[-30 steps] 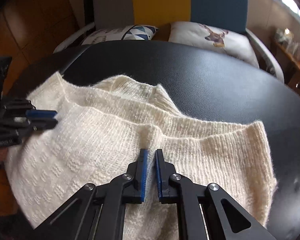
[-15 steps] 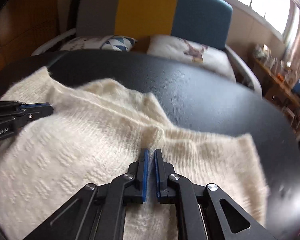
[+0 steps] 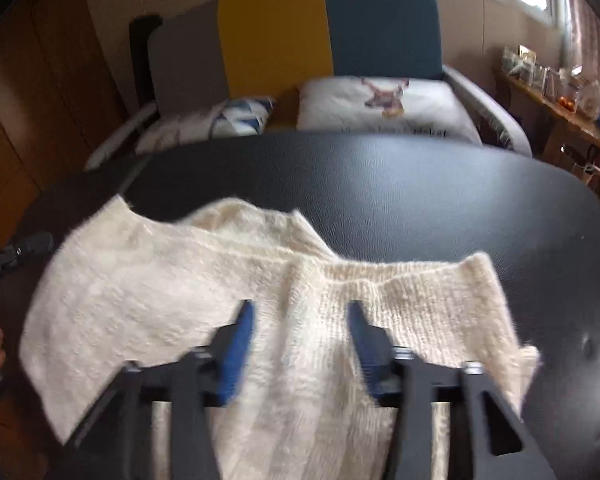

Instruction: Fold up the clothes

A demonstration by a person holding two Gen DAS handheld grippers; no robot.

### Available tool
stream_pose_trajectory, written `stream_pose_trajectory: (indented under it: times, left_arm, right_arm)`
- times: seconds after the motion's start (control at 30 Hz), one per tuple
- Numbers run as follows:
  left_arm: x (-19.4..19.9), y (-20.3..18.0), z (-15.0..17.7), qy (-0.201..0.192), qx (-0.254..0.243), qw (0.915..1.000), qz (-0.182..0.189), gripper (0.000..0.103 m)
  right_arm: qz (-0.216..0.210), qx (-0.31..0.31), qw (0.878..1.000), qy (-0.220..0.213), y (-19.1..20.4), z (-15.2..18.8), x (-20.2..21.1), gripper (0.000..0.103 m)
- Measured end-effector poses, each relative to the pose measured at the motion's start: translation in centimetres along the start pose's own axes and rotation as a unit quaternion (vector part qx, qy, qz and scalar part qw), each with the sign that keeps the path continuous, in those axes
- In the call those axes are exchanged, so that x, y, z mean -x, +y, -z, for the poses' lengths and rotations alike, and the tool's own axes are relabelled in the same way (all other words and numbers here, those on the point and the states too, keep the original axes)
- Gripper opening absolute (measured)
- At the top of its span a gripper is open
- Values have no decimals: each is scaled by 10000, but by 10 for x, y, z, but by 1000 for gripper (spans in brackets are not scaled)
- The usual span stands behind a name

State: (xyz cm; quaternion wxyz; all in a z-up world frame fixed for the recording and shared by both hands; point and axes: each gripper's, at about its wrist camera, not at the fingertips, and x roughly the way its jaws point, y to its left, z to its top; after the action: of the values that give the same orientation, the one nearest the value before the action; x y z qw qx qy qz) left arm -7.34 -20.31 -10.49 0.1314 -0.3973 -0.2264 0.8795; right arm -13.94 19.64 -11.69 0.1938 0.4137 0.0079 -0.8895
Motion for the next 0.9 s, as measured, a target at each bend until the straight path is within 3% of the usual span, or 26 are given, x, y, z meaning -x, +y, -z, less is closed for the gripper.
stream_pose_trajectory:
  times: [0.13,0.27,0.3,0.4,0.53,0.6,0.63,0.67,0.73,0.8,0.9]
  left_arm:
    - [22,36,41,351,413,9975,462,26]
    - [21,37,64,479,418,9935,945,31]
    - [20,33,66,498,367,9923,1074,34]
    - [10,23,65,620,167,9892,1316,48]
    - [-23,19,59,981,91,9867,1293,48]
    - [-28,17,61,1094,91,9832,1459,44]
    - [-29,15,62,1150,68,9813,1542,36]
    - [-28,11,63,1195,-31,9797,1610,7]
    - [-20,6,65,1229,-156,9790,1618,7]
    - [-18,10,71,1366,-338,9809,1343,5]
    - [-24,26,80,1528,-25,9787,1373,5]
  right_arm:
    - [-774,55,9970,-46,25,15,23,74]
    - [-2015,-201,9785,401,55,34,19,77]
    - [-2154,-256,9749,509,62,37,15,77]
    - [-2342,-371,9687,735,81,42,1,77]
    - [-2225,-362,9708,827,93,38,-11,79]
    - [-2165,-378,9716,875,94,37,-17,81]
    - [-2148,-395,9717,903,93,38,-20,81]
    - [-2134,-416,9716,932,92,38,-23,81]
    - [-2147,-460,9707,976,89,38,-26,81]
    - [-2158,-478,9697,1043,86,39,-27,81]
    - [-2174,-505,9681,1144,81,39,-30,81]
